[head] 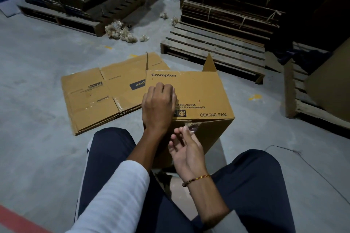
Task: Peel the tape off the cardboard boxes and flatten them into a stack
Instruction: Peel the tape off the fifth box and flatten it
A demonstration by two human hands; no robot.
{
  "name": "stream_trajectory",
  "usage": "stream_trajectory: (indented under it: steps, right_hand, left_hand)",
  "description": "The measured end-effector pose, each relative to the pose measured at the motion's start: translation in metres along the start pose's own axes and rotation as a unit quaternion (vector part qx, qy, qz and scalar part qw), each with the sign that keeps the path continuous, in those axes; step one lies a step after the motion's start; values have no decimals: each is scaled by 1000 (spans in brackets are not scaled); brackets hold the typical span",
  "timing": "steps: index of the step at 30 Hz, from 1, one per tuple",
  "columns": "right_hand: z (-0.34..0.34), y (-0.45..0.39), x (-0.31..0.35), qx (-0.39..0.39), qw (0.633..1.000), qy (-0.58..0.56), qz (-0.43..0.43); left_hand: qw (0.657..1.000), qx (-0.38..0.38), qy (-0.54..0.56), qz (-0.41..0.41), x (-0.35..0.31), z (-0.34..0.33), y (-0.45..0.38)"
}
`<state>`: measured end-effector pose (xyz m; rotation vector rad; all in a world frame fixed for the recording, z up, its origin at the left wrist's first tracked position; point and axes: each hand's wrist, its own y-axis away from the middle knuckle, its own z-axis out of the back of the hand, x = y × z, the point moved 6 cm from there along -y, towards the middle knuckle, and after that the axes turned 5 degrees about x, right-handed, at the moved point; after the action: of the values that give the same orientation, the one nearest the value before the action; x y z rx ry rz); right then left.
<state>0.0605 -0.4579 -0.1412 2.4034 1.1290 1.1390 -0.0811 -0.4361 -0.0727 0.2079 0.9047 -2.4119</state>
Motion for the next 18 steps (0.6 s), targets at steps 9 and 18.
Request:
stream_trajectory:
  steps: [9,18]
  right_hand:
    - [-19,2,-4,-15,1000,-24,-3]
    - [-16,0,-8,-9,997,74,2]
  left_hand:
    - [1000,-19,-16,8,2,3,0]
    - [999,-12,-26,20,5,1,-2]
